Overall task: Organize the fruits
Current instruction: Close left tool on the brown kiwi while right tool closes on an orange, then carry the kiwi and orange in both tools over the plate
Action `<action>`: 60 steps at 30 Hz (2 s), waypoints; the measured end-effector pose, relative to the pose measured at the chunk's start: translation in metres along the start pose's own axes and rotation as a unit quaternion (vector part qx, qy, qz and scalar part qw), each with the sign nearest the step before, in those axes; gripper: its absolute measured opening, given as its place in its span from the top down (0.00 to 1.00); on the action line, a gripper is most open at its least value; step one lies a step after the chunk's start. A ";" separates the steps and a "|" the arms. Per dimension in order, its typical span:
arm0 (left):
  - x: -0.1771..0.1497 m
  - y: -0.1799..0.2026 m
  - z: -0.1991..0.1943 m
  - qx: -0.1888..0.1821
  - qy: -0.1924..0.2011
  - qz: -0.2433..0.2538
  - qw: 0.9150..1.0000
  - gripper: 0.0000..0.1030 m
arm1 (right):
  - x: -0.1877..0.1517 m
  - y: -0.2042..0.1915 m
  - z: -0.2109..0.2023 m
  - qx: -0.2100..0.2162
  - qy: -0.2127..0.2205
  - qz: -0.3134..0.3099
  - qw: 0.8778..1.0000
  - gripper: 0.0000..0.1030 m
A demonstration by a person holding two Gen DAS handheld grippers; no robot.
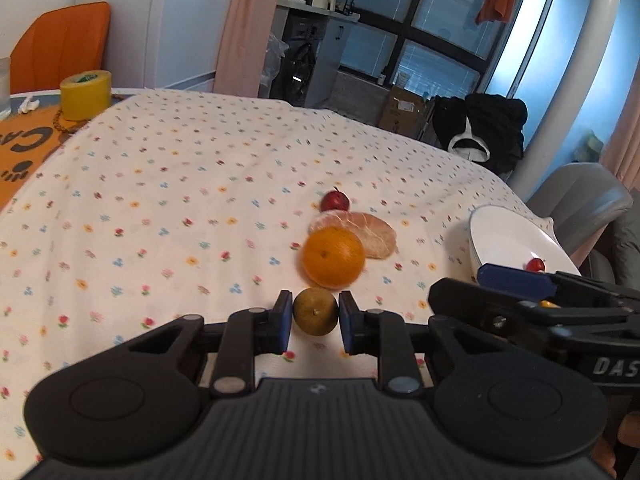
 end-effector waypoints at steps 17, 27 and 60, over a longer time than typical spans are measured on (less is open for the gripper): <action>0.000 -0.044 -0.011 0.025 0.013 -0.031 0.999 0.78 | 0.000 -0.024 0.041 0.008 -0.031 -0.026 0.999 0.35; -0.005 -0.064 -0.012 0.033 0.011 -0.046 0.998 0.78 | -0.001 -0.027 0.067 -0.001 -0.041 -0.035 0.999 0.47; 0.035 0.035 -0.041 -0.020 0.058 0.029 0.998 0.78 | 0.029 0.022 -0.043 -0.035 0.057 -0.010 0.998 0.68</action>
Point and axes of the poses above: each gripper's, at about its wrist camera, not at the fingertips, and z roughly the way its jaws point, y to its right, x to its top, the point moved 10 cm from there along z, roughly the way its jaws point, and after that the axes turned 12 degrees about z, right-handed, at the moved point
